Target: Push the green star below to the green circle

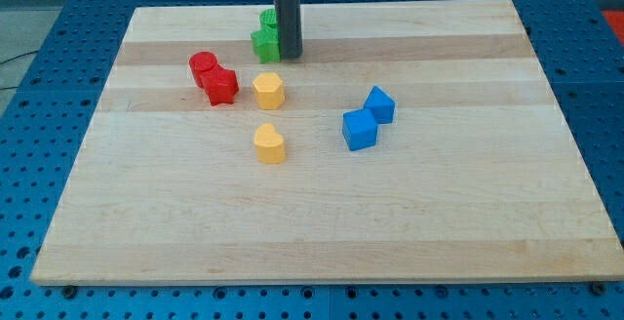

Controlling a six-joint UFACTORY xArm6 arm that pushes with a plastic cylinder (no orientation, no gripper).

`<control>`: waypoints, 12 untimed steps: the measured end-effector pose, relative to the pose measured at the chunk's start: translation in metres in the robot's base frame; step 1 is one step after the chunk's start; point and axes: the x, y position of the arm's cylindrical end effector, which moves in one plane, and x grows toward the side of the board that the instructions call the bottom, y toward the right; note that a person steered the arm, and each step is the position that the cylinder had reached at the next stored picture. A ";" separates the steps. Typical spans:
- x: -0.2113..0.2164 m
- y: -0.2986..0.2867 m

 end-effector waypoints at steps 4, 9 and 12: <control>-0.003 -0.038; -0.075 -0.062; -0.103 -0.105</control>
